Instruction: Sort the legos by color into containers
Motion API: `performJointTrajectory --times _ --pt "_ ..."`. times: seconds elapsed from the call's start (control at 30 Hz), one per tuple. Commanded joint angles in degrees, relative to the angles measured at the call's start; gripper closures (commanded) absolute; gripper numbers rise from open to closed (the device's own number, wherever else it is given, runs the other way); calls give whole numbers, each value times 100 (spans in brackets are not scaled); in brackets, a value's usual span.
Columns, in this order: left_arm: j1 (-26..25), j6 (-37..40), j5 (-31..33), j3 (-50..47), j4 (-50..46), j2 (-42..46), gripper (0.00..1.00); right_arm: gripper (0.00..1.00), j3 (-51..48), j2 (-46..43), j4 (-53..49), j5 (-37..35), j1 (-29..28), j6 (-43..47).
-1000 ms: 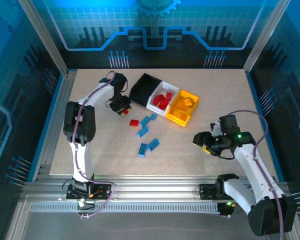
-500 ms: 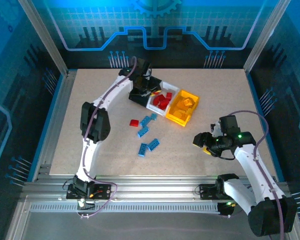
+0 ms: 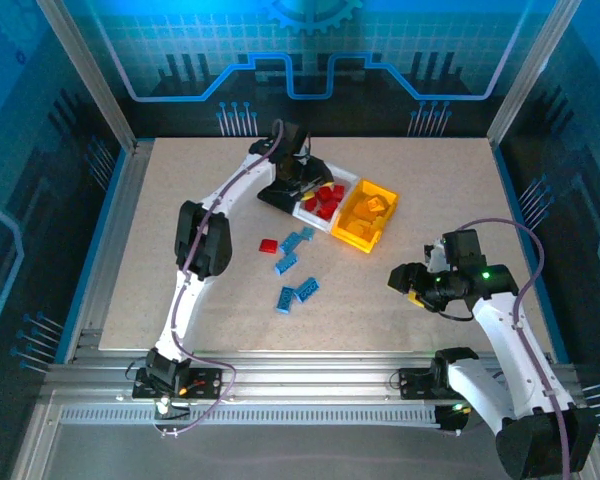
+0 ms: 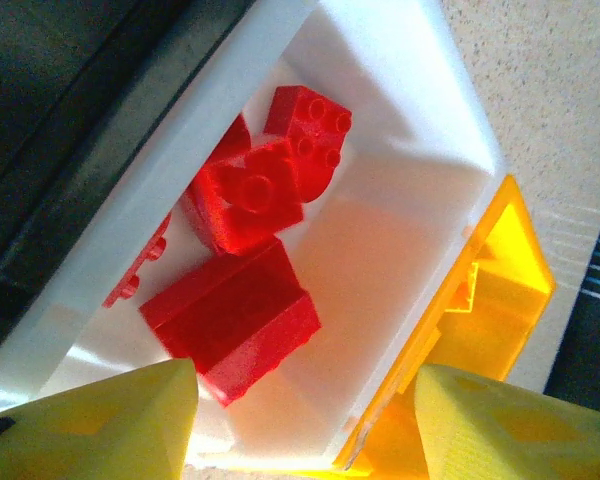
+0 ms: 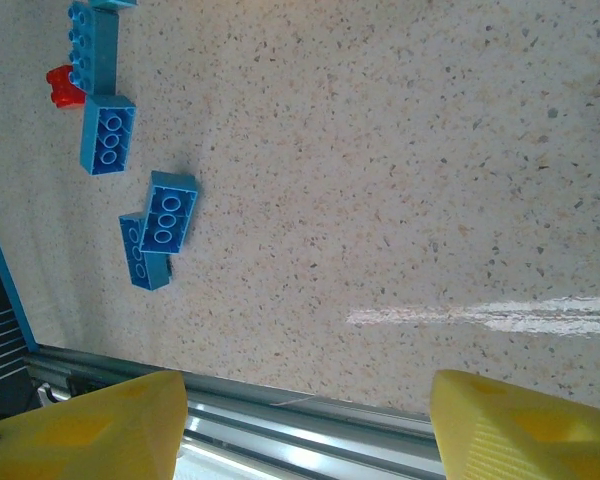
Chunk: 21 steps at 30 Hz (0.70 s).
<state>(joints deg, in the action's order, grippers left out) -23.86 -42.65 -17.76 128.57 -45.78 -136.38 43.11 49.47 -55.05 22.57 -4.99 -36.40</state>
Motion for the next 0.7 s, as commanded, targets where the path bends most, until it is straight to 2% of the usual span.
performJointTrajectory --times 0.0,0.13,0.33,0.47,0.67 --pt "-30 574 263 -112 -598 683 38 33 -50 57 -4 85 -80 32" --pt "-30 1139 826 -606 -1172 1334 34 33 43 260 46 166 -75 70" --pt "-6 1892 1492 -1952 -1448 2265 25 33 90 536 104 134 -81 280" --pt "65 2149 1587 -2676 -1516 2670 23 33 -42 592 339 282 -105 160" --pt "248 2143 1484 -3575 -1251 2924 17 33 -25 955 390 345 -106 335"
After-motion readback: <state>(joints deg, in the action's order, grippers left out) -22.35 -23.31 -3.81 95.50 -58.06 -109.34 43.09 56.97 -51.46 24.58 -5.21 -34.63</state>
